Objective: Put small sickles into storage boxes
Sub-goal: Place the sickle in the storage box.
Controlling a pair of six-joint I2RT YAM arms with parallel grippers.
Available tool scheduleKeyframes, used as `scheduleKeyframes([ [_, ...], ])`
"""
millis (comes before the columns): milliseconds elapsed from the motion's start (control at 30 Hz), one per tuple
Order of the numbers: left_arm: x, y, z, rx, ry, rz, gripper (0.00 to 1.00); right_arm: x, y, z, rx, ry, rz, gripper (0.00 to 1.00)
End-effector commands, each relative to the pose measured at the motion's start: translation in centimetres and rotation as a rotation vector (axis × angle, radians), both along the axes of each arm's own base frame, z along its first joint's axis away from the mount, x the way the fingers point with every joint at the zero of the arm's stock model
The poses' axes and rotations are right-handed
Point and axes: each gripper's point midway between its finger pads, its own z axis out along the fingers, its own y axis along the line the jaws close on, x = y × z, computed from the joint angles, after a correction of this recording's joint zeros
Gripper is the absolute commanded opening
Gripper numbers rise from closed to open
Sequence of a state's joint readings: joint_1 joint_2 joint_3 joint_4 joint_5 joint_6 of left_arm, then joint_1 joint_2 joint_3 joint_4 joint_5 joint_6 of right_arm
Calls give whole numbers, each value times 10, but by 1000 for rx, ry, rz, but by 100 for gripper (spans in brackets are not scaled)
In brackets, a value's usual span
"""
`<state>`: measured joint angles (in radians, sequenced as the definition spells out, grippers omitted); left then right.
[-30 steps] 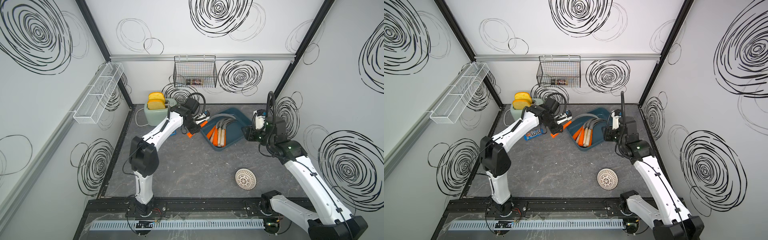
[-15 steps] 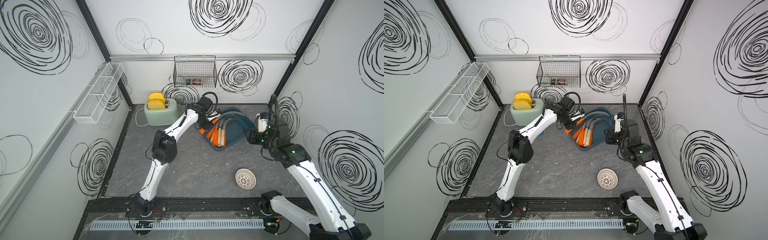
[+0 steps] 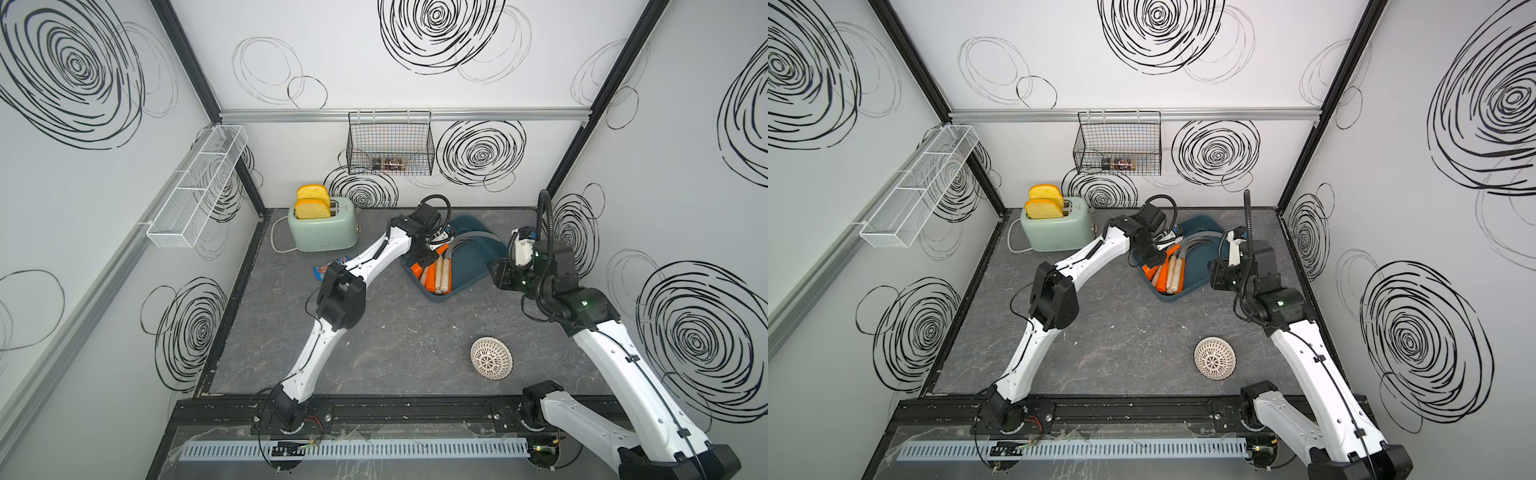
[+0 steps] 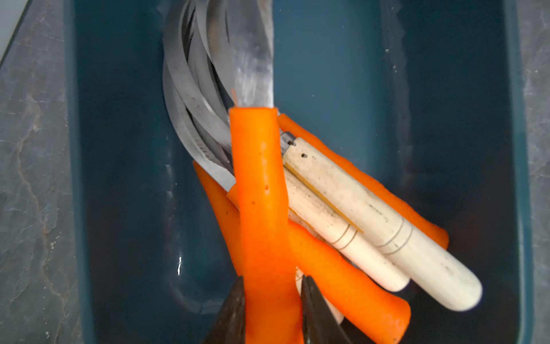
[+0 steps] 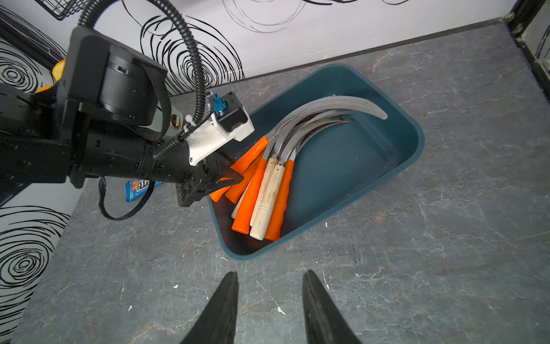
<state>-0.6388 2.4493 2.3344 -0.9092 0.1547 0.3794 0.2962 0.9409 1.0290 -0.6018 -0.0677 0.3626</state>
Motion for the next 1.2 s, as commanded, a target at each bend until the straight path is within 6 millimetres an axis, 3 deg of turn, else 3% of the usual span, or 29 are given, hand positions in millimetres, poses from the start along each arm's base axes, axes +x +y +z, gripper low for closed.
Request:
scheduleKeyframes([
  [0, 17, -4, 8, -29, -56, 27, 0, -2, -1, -7, -2, 24, -4, 39],
  [200, 22, -4, -5, -14, -53, 38, 2, 1, 0, -9, -4, 25, 0, 40],
  [433, 22, -5, -12, -5, -49, 37, 18, 2, 0, -12, -8, 28, 2, 39],
  [933, 16, -14, -28, 1, -30, 10, 20, 5, 3, -19, -9, 48, 10, 39],
  [1167, 15, -19, -27, 1, -41, 3, 43, 5, 2, -20, -9, 48, 10, 40],
])
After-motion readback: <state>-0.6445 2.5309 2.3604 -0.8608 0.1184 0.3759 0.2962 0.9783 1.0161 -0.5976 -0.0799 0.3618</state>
